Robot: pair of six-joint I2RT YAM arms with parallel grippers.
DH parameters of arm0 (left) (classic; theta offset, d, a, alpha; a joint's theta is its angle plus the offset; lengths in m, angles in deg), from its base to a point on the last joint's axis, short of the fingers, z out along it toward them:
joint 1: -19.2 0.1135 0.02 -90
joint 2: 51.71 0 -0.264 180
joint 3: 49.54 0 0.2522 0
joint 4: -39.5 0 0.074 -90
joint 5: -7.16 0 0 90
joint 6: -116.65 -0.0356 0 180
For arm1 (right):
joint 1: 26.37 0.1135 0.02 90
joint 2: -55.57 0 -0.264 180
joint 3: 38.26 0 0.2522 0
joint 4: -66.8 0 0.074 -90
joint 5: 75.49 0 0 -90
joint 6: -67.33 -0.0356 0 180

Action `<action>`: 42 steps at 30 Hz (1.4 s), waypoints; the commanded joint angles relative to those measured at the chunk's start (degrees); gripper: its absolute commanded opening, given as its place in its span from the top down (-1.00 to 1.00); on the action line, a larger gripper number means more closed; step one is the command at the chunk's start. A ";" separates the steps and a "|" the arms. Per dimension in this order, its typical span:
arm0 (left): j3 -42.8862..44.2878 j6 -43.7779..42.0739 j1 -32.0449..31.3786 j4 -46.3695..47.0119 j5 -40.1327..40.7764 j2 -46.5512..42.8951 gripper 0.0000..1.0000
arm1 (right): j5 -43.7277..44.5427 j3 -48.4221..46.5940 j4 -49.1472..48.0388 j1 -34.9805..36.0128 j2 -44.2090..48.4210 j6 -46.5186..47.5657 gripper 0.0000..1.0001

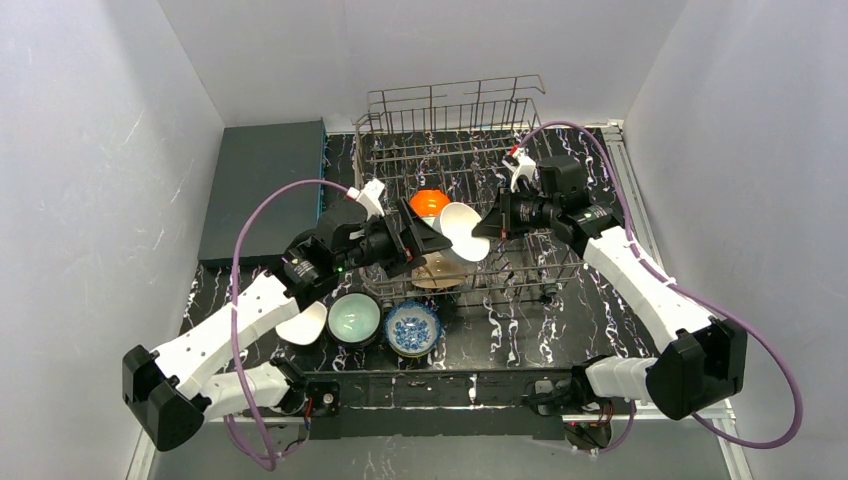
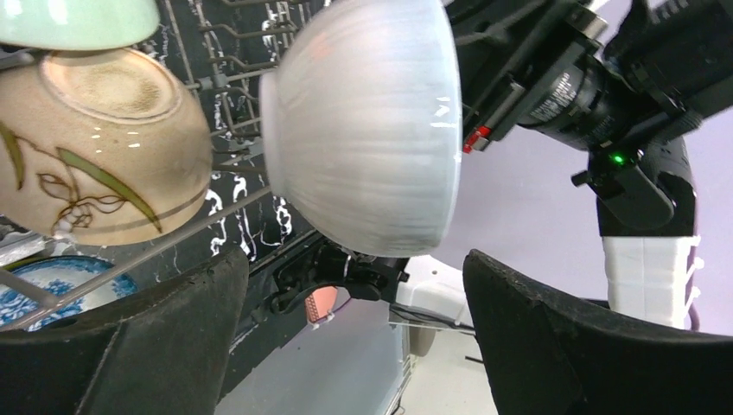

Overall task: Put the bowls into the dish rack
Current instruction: Place the bowl in the dish rack.

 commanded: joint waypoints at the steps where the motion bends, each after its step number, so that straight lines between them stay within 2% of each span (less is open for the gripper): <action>1: 2.33 2.57 0.28 -5.28 4.73 0.73 -0.80 | -3.60 -0.15 -6.27 0.23 2.79 -1.86 0.97; 12: 5.62 1.89 0.27 -6.55 3.61 6.35 -0.65 | -3.56 -0.26 -6.79 2.48 1.72 -2.13 0.97; 23: 5.81 -1.63 0.27 -4.74 2.49 9.59 -0.25 | -4.66 -0.45 -6.48 2.55 1.22 -2.00 0.97; 27: 5.94 -2.19 0.28 -3.91 1.92 10.48 -0.27 | -5.00 -0.35 -6.46 2.63 1.19 -2.08 0.97; 31: 5.44 -3.21 0.28 -2.59 1.99 10.47 -0.47 | -5.27 -0.35 -6.43 2.66 1.23 -2.21 0.97; 35: 4.84 -3.10 0.27 -1.36 1.42 10.55 -0.47 | -5.33 -0.35 -6.49 2.64 1.21 -2.21 0.97; 42: 5.47 -3.41 0.27 -2.90 1.27 10.30 -0.11 | -4.67 0.18 -6.56 2.63 1.27 -2.13 0.97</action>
